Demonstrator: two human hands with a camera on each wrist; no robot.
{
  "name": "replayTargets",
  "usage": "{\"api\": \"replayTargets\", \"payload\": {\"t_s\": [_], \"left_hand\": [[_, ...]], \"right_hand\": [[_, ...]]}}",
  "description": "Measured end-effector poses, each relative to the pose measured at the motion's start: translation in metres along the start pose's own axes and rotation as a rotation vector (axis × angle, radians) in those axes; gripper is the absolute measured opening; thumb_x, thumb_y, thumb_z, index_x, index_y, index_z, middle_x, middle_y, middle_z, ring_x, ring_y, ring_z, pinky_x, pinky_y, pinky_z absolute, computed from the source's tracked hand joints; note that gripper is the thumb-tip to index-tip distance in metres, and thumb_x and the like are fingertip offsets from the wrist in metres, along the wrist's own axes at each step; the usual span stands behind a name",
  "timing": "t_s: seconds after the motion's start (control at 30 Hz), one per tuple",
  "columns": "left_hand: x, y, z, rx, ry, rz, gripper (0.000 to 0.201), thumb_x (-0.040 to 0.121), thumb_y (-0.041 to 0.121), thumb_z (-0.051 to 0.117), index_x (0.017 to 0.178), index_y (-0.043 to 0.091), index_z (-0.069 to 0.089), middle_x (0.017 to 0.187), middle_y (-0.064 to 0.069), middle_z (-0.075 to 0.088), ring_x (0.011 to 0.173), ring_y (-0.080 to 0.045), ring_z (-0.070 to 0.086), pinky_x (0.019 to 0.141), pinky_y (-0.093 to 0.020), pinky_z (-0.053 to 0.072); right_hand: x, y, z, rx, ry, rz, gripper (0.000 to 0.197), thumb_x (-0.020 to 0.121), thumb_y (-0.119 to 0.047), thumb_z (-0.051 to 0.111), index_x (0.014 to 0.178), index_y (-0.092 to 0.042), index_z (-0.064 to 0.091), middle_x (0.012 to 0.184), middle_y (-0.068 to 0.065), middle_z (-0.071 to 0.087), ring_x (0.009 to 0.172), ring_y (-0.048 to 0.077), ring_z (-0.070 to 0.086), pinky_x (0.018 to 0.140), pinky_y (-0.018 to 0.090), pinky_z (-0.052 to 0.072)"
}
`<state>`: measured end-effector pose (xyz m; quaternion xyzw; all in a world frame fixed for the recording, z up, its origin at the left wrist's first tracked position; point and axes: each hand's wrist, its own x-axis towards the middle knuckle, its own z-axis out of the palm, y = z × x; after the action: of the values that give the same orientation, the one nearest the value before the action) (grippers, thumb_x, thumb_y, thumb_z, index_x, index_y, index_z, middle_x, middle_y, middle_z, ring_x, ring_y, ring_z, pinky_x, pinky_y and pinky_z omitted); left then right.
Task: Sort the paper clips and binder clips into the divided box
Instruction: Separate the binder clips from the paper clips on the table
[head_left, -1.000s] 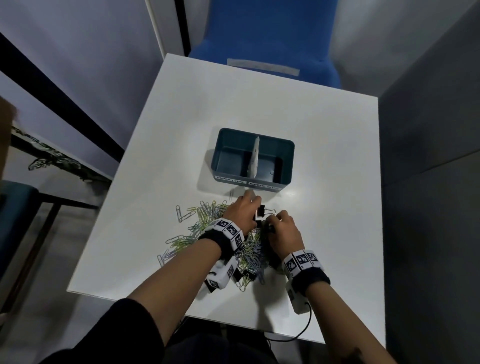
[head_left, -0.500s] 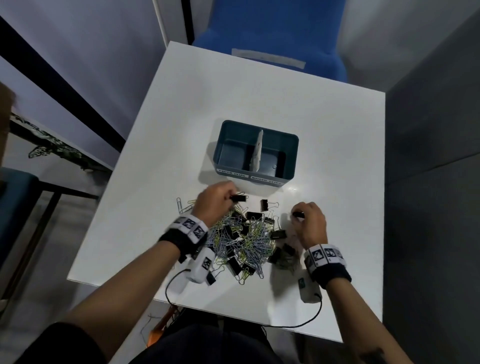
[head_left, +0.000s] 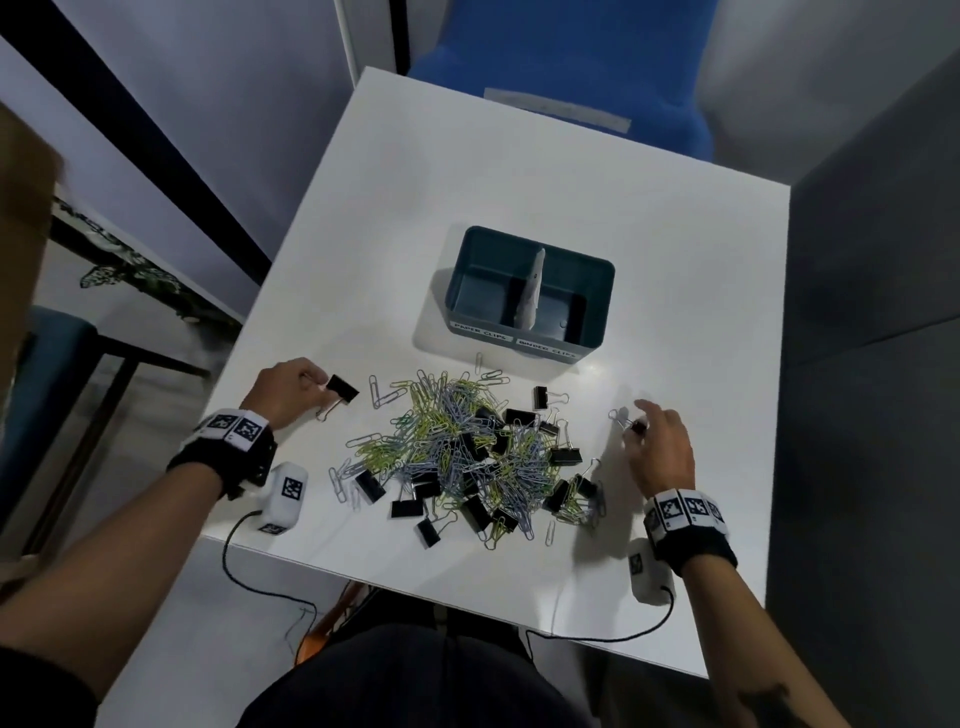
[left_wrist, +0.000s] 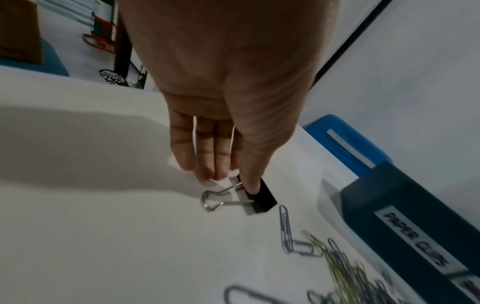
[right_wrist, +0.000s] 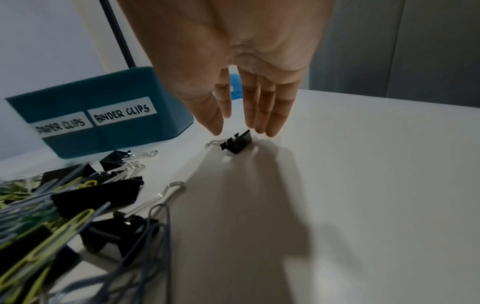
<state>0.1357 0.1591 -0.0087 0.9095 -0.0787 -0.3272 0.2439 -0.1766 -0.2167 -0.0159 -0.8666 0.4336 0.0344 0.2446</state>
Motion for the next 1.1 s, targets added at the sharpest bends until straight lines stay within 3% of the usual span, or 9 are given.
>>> {"api": "replayTargets", "payload": {"t_s": [0.1, 0.17, 0.27, 0.37, 0.57, 0.73, 0.87, 1.0, 1.1], "left_hand": [[-0.026, -0.005, 0.004, 0.061, 0.077, -0.002, 0.033, 0.077, 0.031, 0.078, 0.100, 0.019, 0.059, 0.096, -0.005, 0.065, 0.093, -0.028, 0.061, 0.080, -0.034, 0.046], [-0.050, -0.012, 0.011, 0.184, 0.073, 0.037, 0.039, 0.076, 0.047, 0.075, 0.100, 0.025, 0.055, 0.096, -0.001, 0.066, 0.088, -0.024, 0.062, 0.076, -0.035, 0.048], [-0.085, -0.028, 0.029, 0.313, -0.084, 0.065, 0.077, 0.062, 0.073, 0.071, 0.120, 0.031, 0.043, 0.104, 0.004, 0.060, 0.089, -0.017, 0.062, 0.074, -0.034, 0.048], [-0.108, -0.036, 0.056, 0.280, -0.189, 0.076, 0.106, 0.057, 0.068, 0.077, 0.141, 0.033, 0.023, 0.126, -0.003, 0.044, 0.101, -0.024, 0.060, 0.083, -0.041, 0.051], [-0.118, -0.012, 0.099, 0.178, -0.122, 0.303, 0.082, 0.070, 0.043, 0.081, 0.134, 0.032, 0.030, 0.113, 0.004, 0.039, 0.093, -0.019, 0.053, 0.074, -0.035, 0.051], [-0.118, 0.015, 0.113, 0.230, -0.118, 0.392, 0.069, 0.078, 0.042, 0.073, 0.133, 0.027, 0.035, 0.120, 0.001, 0.039, 0.089, -0.017, 0.053, 0.069, -0.032, 0.049], [-0.118, 0.032, 0.120, 0.274, -0.091, 0.377, 0.067, 0.080, 0.047, 0.070, 0.133, 0.024, 0.036, 0.120, 0.001, 0.037, 0.089, -0.016, 0.051, 0.065, -0.030, 0.046], [-0.114, 0.042, 0.123, 0.260, -0.093, 0.351, 0.051, 0.077, 0.049, 0.071, 0.112, 0.027, 0.041, 0.108, 0.004, 0.037, 0.080, -0.014, 0.049, 0.061, -0.027, 0.042], [-0.110, 0.046, 0.125, 0.243, -0.111, 0.334, 0.043, 0.075, 0.047, 0.073, 0.100, 0.027, 0.044, 0.103, 0.004, 0.037, 0.076, -0.013, 0.049, 0.060, -0.028, 0.043]], "right_hand": [[-0.019, -0.004, -0.009, -0.036, 0.075, -0.093, 0.039, 0.089, -0.015, 0.060, 0.127, -0.015, 0.051, 0.117, 0.015, 0.054, 0.106, 0.033, 0.050, 0.082, 0.039, 0.045], [-0.039, -0.004, -0.011, -0.004, 0.081, -0.140, 0.032, 0.090, -0.018, 0.060, 0.121, -0.015, 0.054, 0.113, 0.013, 0.056, 0.096, 0.029, 0.055, 0.074, 0.033, 0.043], [-0.067, 0.005, -0.003, -0.004, -0.051, -0.136, 0.032, 0.091, -0.032, 0.060, 0.120, -0.021, 0.055, 0.113, 0.007, 0.057, 0.077, 0.021, 0.061, 0.068, 0.030, 0.046], [-0.087, 0.009, 0.007, -0.056, -0.199, -0.039, 0.047, 0.081, -0.047, 0.069, 0.119, -0.026, 0.051, 0.109, 0.005, 0.050, 0.080, 0.026, 0.061, 0.069, 0.033, 0.048], [-0.099, -0.002, 0.028, -0.061, -0.257, -0.037, 0.069, 0.070, -0.038, 0.080, 0.128, -0.026, 0.045, 0.115, 0.007, 0.043, 0.082, 0.029, 0.059, 0.066, 0.031, 0.045], [-0.093, -0.021, 0.038, -0.039, -0.233, -0.060, 0.067, 0.074, -0.033, 0.079, 0.130, -0.024, 0.045, 0.116, 0.007, 0.043, 0.082, 0.025, 0.059, 0.067, 0.029, 0.046], [-0.091, -0.035, 0.041, 0.020, -0.226, -0.067, 0.062, 0.076, -0.027, 0.078, 0.129, -0.022, 0.047, 0.115, 0.007, 0.043, 0.077, 0.020, 0.054, 0.072, 0.029, 0.045], [-0.089, -0.042, 0.043, 0.065, -0.211, -0.070, 0.047, 0.076, -0.023, 0.078, 0.115, -0.020, 0.052, 0.110, 0.002, 0.044, 0.074, 0.016, 0.052, 0.069, 0.026, 0.042], [-0.089, -0.042, 0.044, 0.101, -0.176, -0.093, 0.029, 0.078, -0.015, 0.075, 0.098, -0.017, 0.055, 0.102, -0.001, 0.043, 0.075, 0.015, 0.053, 0.061, 0.013, 0.036]]}}
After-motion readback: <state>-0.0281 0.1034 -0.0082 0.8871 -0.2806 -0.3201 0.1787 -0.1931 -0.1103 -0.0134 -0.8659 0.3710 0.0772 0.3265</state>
